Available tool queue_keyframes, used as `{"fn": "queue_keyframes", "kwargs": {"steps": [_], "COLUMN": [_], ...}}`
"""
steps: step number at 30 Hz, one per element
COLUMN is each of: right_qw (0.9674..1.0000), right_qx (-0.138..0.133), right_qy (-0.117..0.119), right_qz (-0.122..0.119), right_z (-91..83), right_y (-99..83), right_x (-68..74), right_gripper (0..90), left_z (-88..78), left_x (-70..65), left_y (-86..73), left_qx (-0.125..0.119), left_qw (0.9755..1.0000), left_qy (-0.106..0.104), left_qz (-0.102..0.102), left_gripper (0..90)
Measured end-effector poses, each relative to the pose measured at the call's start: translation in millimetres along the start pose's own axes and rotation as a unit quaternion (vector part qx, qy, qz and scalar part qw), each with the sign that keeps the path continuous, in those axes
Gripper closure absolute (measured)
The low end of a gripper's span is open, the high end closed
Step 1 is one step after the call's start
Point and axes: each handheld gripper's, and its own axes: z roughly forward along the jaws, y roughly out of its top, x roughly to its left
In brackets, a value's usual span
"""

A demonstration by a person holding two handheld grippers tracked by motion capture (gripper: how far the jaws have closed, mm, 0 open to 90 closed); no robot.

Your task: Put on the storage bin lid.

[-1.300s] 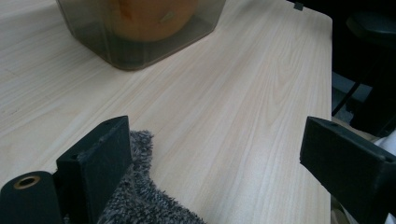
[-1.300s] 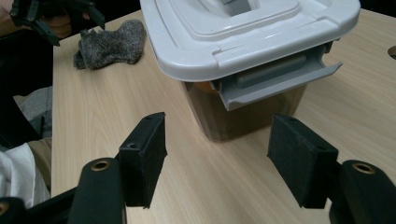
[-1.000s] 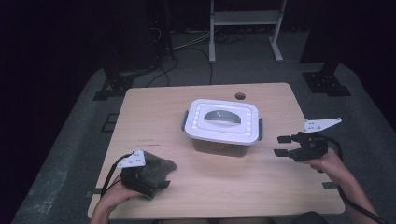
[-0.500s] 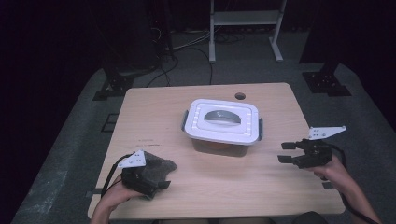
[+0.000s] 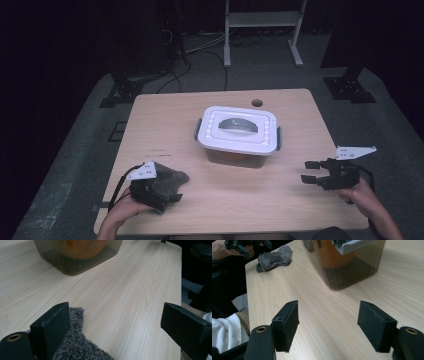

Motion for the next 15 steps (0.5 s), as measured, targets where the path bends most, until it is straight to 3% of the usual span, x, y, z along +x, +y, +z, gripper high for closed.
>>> {"fn": "queue_keyframes", "kwargs": {"steps": [15], "right_qw": [1.0000], "right_qx": [0.001], "right_qy": [0.000], "right_qz": [0.007], "right_z": [-0.9], "right_y": [-13.2], "right_x": [5.2], "right_gripper": [30.4], "left_z": [0.1], "left_x": [0.3], "left_y": [-0.1], "left_qx": [0.002], "left_qw": [1.0000], "left_qy": [-0.001], "left_qz": [-0.002], "left_gripper": [7.4]}}
